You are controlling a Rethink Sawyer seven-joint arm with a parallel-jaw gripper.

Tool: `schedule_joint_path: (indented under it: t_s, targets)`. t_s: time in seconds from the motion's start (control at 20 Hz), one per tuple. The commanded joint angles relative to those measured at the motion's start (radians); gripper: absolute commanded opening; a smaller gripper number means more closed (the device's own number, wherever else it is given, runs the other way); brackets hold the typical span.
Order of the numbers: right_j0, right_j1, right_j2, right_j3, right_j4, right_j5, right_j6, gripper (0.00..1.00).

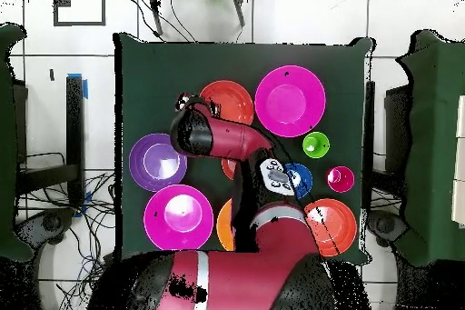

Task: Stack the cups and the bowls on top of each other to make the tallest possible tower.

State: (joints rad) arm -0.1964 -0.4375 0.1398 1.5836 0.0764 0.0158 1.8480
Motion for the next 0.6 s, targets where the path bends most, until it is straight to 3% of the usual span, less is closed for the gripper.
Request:
schedule_joint_path:
  t_s: [0.05, 0.6]
  targets:
    - [-0.01, -0.026, 0.155, 0.108, -0.051, -0.064, 0.163, 0.0]
    - [-0.007, -0.097, 0.153, 0.174, -0.013, -0.046, 0.177, 0.0]
